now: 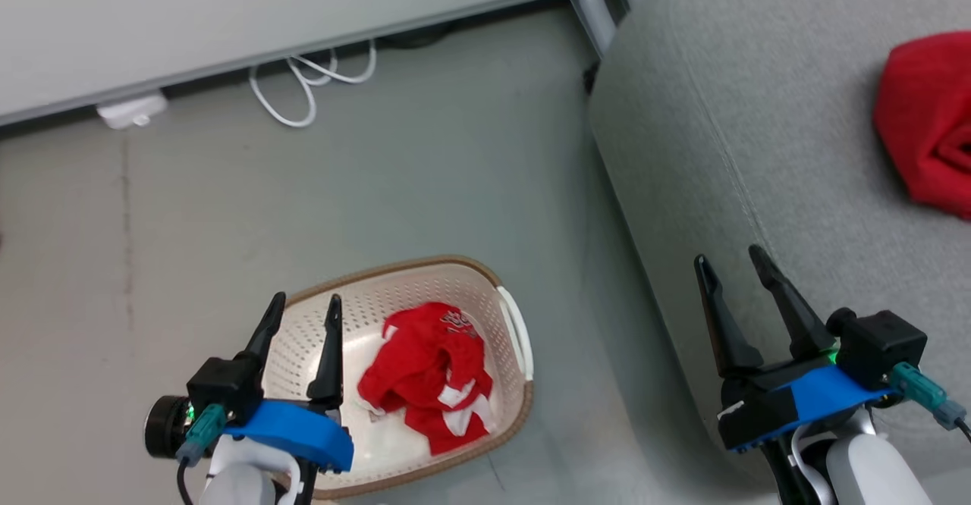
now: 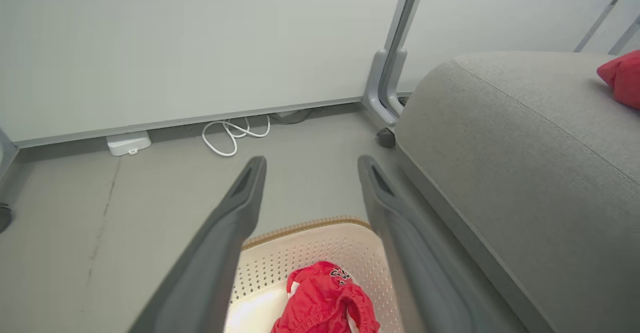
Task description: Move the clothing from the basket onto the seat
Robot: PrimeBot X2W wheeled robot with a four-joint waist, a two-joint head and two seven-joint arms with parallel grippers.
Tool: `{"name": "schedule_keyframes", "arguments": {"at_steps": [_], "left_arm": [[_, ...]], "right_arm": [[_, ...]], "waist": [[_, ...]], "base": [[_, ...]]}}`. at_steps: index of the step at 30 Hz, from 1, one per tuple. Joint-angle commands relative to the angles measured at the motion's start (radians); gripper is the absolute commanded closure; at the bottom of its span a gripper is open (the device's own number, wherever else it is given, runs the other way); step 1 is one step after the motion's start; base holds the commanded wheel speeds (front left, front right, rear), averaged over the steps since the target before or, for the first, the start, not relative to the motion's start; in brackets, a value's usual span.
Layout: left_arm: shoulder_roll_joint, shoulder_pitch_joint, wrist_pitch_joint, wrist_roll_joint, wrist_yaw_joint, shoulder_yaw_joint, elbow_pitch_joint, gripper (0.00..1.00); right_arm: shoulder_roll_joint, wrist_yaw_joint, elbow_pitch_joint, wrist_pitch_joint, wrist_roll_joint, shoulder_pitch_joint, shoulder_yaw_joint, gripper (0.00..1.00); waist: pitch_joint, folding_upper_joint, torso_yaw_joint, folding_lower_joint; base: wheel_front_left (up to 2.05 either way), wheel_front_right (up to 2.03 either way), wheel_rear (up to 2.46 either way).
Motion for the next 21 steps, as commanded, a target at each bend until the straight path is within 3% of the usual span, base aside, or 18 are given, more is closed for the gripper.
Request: {"name": "schedule_keyframes", "arguments": {"at_steps": [1, 8, 21], "left_arm": [[0.006, -0.031, -0.005, 0.003, -0.002, -0.007, 0.014, 0.0], [0.041, -0.128, -0.005, -0.025, -0.002, -0.072, 0.118, 0.0], [0.142, -0.31, 0.011, -0.112, -0.002, -0.307, 0.366, 0.0]], "right_arm": [[-0.004, 0.0, -0.007, -0.006, -0.004, -0.021, 0.002, 0.0], [0.012, 0.0, -0.004, -0.036, 0.008, -0.067, 0.022, 0.0], [0.046, 0.0, 0.022, -0.103, 0.035, -0.152, 0.088, 0.0]], "waist": [[0.075, 0.0, -0.07, -0.0001], [0.199, 0.0, -0.155, -0.0001], [0.403, 0.0, -0.269, -0.0001]], "base": [[0.0, 0.0, 0.0], [0.0, 0.0, 0.0], [0.0, 0.0, 0.0]]}}
